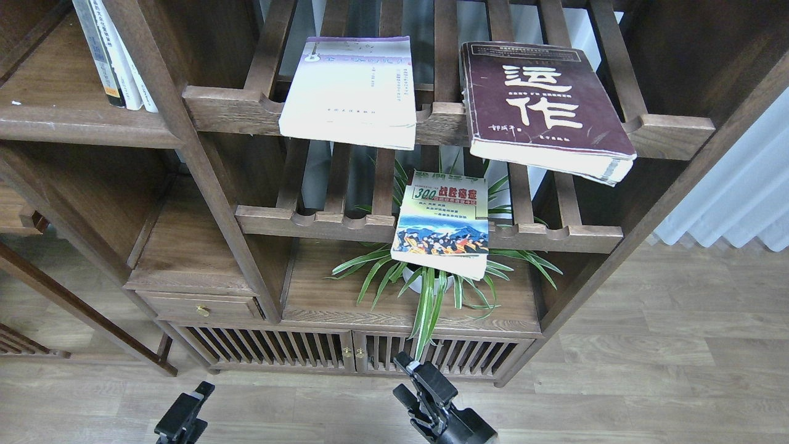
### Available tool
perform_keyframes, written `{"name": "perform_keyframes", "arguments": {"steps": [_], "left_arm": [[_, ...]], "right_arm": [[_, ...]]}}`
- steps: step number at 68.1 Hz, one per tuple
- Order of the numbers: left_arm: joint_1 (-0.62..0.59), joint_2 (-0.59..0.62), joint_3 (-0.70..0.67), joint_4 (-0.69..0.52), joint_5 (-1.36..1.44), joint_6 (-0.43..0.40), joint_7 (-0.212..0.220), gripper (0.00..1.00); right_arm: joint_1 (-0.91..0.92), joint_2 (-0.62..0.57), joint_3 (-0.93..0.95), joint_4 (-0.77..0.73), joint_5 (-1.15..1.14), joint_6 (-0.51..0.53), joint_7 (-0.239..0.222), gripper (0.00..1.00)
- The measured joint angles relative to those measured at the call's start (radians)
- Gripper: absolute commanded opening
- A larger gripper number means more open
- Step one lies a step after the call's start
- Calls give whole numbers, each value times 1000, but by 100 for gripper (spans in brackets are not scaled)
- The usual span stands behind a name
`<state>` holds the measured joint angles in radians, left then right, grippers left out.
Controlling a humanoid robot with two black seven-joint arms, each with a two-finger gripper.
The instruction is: Organize books on shelf
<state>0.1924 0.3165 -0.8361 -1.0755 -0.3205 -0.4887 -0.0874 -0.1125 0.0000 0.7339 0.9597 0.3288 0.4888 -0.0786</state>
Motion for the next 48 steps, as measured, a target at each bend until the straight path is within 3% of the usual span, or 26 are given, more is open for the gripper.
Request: {"name": "perform_keyframes", "arguments": {"steps": [48], "left_arm": [[-2, 11, -30, 15, 1, 0, 0, 100]], "right_arm": [[52, 0, 43, 5, -2, 0, 12, 100]]}}
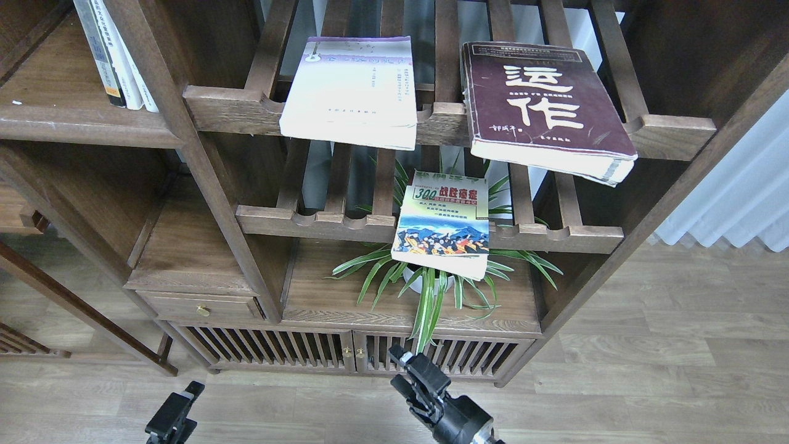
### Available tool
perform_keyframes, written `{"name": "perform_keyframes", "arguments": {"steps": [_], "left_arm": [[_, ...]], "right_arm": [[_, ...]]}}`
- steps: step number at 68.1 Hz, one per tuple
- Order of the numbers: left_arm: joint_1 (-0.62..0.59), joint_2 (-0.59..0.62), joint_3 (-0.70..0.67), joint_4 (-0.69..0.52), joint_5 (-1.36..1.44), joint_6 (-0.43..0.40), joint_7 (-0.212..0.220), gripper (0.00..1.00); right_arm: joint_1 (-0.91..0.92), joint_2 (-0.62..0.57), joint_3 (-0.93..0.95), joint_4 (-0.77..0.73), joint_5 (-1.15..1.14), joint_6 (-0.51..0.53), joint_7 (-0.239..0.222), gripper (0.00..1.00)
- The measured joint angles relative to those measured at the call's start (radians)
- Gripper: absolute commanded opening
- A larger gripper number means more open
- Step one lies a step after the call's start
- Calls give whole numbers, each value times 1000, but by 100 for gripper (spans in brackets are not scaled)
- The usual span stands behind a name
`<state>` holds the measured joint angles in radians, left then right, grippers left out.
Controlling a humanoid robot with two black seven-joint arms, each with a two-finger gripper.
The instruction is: Organize books on shelf
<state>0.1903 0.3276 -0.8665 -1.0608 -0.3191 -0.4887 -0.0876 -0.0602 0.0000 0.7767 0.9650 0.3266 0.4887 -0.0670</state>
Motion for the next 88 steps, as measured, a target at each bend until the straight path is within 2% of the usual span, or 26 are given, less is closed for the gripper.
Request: {"name": "perform_keyframes", "arguments": {"steps": [14, 66, 88], "left_arm": [[-6, 2, -2, 25, -1, 0, 0, 100], [-12, 8, -30, 65, -1, 0, 0, 100], [-2, 11, -35, 78, -2, 0, -1, 100]], "right_arm": [[26, 0, 48, 66, -4, 0, 12, 100], [201, 0, 52, 73, -83, 0, 17, 100], [210, 0, 123, 59, -72, 0, 108, 100]]}}
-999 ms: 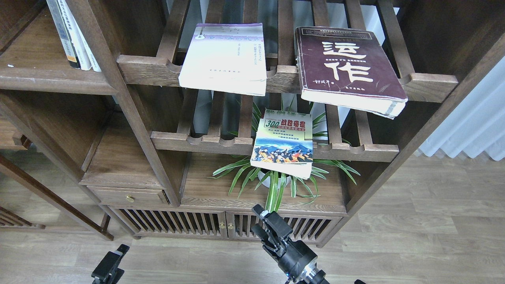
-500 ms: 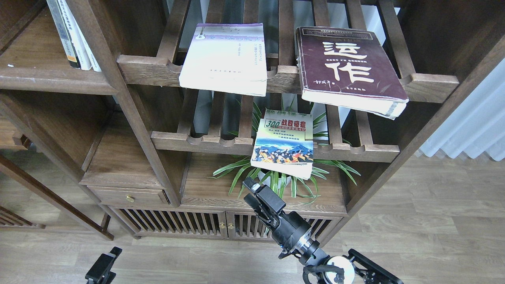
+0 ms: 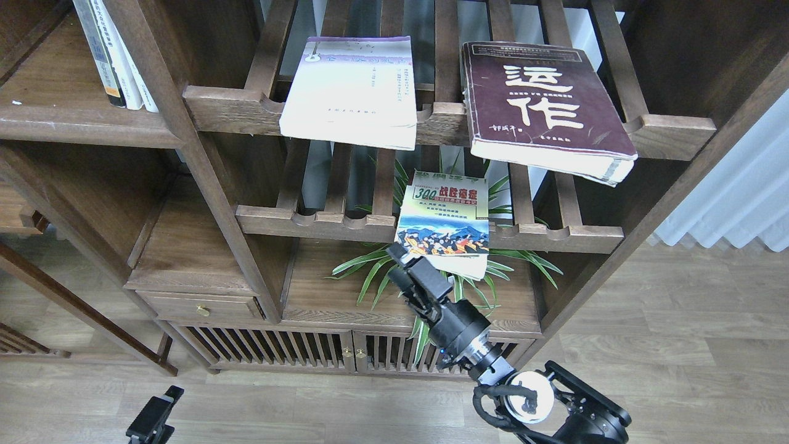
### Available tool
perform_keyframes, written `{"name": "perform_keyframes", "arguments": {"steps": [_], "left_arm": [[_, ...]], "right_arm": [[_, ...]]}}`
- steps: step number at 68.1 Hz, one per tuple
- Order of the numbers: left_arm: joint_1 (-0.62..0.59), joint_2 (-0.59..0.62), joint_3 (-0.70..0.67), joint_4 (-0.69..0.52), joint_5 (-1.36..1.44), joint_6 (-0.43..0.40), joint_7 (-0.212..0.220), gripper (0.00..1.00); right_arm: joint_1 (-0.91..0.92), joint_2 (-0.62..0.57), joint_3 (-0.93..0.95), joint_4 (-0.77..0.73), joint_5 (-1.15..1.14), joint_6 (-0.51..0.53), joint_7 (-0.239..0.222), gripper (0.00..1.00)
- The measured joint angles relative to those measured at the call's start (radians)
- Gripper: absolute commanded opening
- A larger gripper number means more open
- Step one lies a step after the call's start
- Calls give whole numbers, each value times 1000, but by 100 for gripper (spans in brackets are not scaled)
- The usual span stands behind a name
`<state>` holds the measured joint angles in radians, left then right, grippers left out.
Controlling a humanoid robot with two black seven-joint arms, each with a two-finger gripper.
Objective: Organize books on shelf
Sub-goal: 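Raise the right gripper to the small colourful '300' paperback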
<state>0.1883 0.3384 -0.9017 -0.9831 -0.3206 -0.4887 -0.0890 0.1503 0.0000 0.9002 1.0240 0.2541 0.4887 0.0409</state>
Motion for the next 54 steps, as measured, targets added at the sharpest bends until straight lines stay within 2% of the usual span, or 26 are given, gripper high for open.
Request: {"name": "perform_keyframes", "arguments": {"steps": [11, 28, 33, 38, 40, 41, 44, 52, 53, 54], "left_arm": [[-4, 0, -1, 7, 0, 0, 0, 100], [-6, -1, -1, 7, 0, 0, 0, 100], [-6, 0, -4, 8, 0, 0, 0, 100], [-6, 1, -12, 12, 0, 0, 0, 100], [-6, 2, -13, 14, 0, 0, 0, 100], [-6, 2, -14, 14, 0, 0, 0, 100], [-6, 2, -15, 16, 0, 0, 0, 100], [-7, 2, -16, 16, 0, 0, 0, 100], [-7, 2, -16, 17, 0, 0, 0, 100], [-7, 2, -17, 17, 0, 0, 0, 100]], "right_arm": [[-4, 0, 21, -4, 1, 0, 48, 97], [-15, 0, 25, -14, 5, 0, 140, 78], [-21, 0, 25, -15, 5, 0, 162, 67], [-27, 0, 25, -15, 7, 0, 179, 47], [-28, 0, 25, -15, 12, 0, 184, 42], [-29, 0, 25, -15, 17, 0, 187, 36], [-32, 0, 27, -15, 36, 0, 191, 28], [-40, 0, 31, -9, 80, 0, 193, 15], [-42, 0, 32, -8, 86, 0, 193, 4], [-43, 0, 32, -8, 87, 0, 193, 5]]}}
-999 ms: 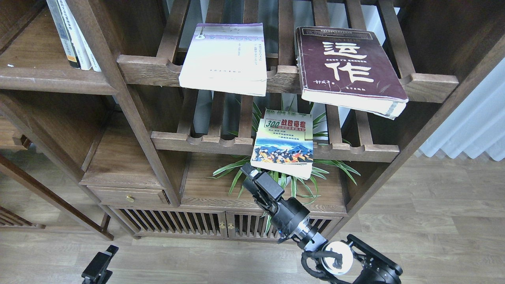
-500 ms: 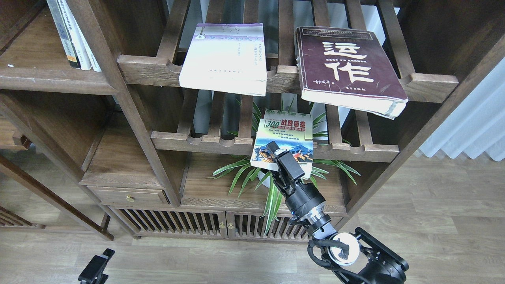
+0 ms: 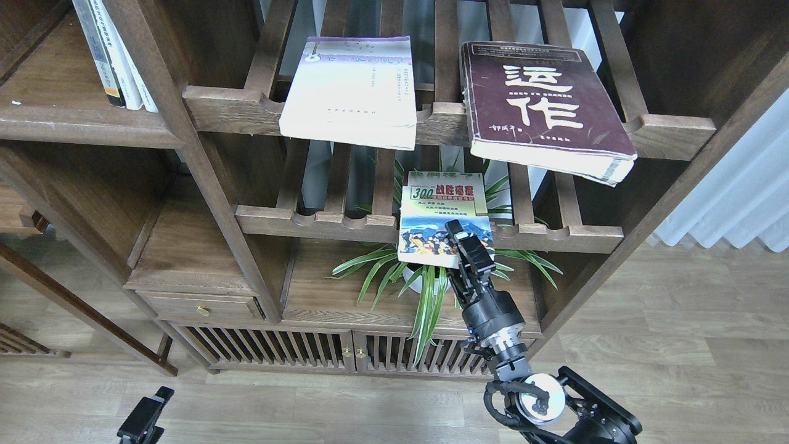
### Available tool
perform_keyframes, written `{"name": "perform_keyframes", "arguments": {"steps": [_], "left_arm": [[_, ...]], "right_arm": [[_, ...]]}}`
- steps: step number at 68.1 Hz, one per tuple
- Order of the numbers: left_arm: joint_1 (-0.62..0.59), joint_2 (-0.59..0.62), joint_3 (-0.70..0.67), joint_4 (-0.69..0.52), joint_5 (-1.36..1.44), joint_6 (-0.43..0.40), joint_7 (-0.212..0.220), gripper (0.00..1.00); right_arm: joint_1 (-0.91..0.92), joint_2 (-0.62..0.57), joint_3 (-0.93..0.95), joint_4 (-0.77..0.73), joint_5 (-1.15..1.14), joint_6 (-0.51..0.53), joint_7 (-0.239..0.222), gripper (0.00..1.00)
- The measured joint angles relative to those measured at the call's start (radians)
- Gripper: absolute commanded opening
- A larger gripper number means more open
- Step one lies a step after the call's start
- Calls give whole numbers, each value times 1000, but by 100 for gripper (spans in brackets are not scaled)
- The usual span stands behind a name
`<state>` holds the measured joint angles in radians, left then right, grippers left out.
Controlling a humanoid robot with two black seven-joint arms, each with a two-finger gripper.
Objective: Organize books on shelf
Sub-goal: 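Raise the right gripper to the small colourful '300' paperback, then grasp the paperback with the right gripper and pull it off the shelf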
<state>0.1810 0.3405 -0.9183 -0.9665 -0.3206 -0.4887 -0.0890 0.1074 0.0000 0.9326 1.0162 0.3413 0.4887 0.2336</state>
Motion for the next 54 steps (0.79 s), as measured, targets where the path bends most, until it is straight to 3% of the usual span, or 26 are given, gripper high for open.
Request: {"name": "perform_keyframes", "arguments": {"steps": [32, 54], "left_arm": [[-12, -3, 0, 33, 0, 0, -15, 100], [-38, -16, 56, 31, 1, 0, -2, 100]], "right_arm": [[-51, 0, -17, 12, -43, 0, -13, 4], [-204, 0, -23, 101, -113, 0, -17, 4]]}}
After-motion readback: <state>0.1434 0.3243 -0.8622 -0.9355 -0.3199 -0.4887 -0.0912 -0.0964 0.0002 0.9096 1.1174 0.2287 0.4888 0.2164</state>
